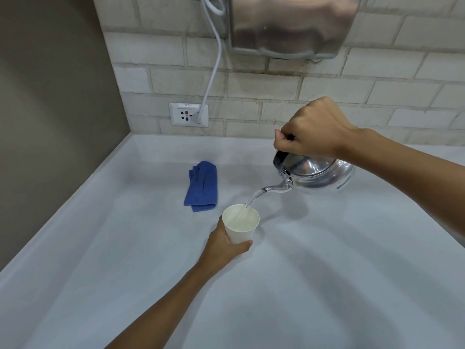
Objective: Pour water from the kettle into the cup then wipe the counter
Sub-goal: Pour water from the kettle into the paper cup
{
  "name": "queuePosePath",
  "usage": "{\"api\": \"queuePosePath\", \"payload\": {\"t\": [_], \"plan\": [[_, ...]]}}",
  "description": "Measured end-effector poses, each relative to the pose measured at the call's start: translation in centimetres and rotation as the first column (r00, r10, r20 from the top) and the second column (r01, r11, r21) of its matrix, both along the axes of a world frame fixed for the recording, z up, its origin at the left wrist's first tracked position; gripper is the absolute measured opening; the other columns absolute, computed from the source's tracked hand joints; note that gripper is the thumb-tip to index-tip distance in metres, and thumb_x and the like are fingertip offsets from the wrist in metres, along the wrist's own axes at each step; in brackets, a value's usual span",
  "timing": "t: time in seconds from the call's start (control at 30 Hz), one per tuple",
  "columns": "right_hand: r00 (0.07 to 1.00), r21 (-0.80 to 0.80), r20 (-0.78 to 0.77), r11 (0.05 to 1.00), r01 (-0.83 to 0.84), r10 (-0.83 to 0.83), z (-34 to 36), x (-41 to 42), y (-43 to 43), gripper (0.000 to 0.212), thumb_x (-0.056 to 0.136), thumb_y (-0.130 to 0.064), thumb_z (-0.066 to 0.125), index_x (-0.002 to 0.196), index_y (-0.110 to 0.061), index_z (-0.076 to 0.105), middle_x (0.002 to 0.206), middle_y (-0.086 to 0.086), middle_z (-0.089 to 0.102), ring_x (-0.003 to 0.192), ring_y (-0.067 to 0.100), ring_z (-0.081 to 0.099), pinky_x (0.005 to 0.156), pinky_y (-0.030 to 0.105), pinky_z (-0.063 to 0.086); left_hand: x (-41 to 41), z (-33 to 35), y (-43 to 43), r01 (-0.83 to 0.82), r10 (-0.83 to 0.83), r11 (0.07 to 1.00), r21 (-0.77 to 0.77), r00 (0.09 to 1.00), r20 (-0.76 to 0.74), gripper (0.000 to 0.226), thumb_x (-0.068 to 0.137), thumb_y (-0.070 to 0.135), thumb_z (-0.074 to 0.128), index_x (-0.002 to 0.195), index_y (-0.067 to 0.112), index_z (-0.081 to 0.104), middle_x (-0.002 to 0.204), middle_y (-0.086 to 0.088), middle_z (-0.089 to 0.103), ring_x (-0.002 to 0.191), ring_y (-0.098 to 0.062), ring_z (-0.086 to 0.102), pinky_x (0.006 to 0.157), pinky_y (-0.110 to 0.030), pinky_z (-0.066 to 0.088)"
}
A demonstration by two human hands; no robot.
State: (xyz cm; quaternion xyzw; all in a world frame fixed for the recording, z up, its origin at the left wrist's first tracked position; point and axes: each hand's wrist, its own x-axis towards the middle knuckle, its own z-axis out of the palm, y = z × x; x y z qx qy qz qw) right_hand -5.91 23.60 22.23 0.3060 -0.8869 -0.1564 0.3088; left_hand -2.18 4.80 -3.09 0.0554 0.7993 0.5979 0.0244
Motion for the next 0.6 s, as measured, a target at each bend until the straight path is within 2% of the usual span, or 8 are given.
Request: {"api": "queuePosePath", "payload": {"t": [0.3, 0.5, 0.6], "plan": [[1.000, 0.015, -0.022, 1.000, -0.003, 0.003, 0.40, 0.06, 0.03, 0.042, 0.081, -0.021, 0.040, 0.042, -0.006, 0.031, 0.038, 0.013, 0.028, 0.039, 0.025, 0.026, 0.047, 0.024, 0.014, 0.10, 0.15, 0.02, 0.006, -0.006, 1.000, 0.012, 1.000, -0.006, 0.077, 0.063, 0.028, 0.080, 0.127, 0.028, 0.038, 0.118, 0.008, 0.055, 0.106, -0.011, 0.054, 0.072, -0.009, 0.042], [0.999, -0.006, -0.042, 1.000, -0.026, 0.026, 0.53, 0.12, 0.09, 0.043, 0.080, -0.027, 0.027, 0.042, -0.007, 0.029, 0.037, 0.012, 0.026, 0.039, 0.023, 0.023, 0.047, 0.022, 0.011, 0.15, 0.17, 0.01, 0.006, -0.006, 1.000, 0.015, 1.000, -0.005, 0.077, 0.063, 0.028, 0.081, 0.127, 0.028, 0.038, 0.119, 0.008, 0.055, 0.106, -0.010, 0.053, 0.072, -0.010, 0.041], [0.999, 0.005, -0.042, 1.000, -0.021, 0.021, 0.37, 0.00, 0.10, 0.044, 0.081, -0.026, 0.030, 0.042, -0.007, 0.030, 0.036, 0.012, 0.028, 0.038, 0.023, 0.024, 0.047, 0.022, 0.012, 0.11, 0.16, -0.01, 0.007, -0.007, 1.000, 0.020, 1.000, -0.002, 0.076, 0.062, 0.029, 0.081, 0.126, 0.029, 0.039, 0.118, 0.008, 0.057, 0.106, -0.009, 0.054, 0.074, -0.011, 0.042]]}}
